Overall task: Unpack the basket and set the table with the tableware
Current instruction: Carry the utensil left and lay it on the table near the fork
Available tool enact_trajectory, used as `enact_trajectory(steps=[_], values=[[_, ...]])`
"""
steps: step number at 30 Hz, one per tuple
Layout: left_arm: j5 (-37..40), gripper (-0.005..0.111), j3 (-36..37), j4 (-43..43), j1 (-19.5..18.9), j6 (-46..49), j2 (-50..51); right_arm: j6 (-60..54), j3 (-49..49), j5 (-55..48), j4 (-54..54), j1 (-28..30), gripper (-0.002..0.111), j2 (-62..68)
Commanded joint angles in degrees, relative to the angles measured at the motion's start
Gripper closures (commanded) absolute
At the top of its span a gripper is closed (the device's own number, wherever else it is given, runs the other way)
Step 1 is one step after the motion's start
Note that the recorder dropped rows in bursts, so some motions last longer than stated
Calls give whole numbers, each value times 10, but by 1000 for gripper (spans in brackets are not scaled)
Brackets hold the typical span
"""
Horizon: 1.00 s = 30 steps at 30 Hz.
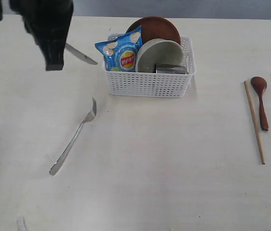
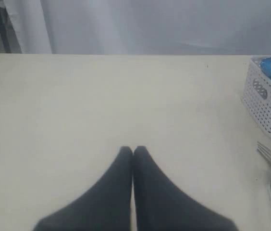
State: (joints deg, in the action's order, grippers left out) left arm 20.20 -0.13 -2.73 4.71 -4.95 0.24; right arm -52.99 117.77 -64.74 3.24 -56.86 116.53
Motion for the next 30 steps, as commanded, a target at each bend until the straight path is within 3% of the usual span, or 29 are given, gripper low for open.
enact_trajectory(steps=[1,14,21,26,30], values=[[-6,107,1,-4,-2,2,-2,-60,1,11,7,-45,109,-7],[-6,107,1,-4,-2,2,-2,-59,1,22,13,-66,109,61],[-6,107,1,-4,-2,2,-2,28,1,59,50,-67,109,83],[-6,107,1,-4,-2,2,-2,23,1,50,-25,-67,109,83],[-6,107,1,-4,-2,2,-2,-41,-37,58,-86,-67,109,83]])
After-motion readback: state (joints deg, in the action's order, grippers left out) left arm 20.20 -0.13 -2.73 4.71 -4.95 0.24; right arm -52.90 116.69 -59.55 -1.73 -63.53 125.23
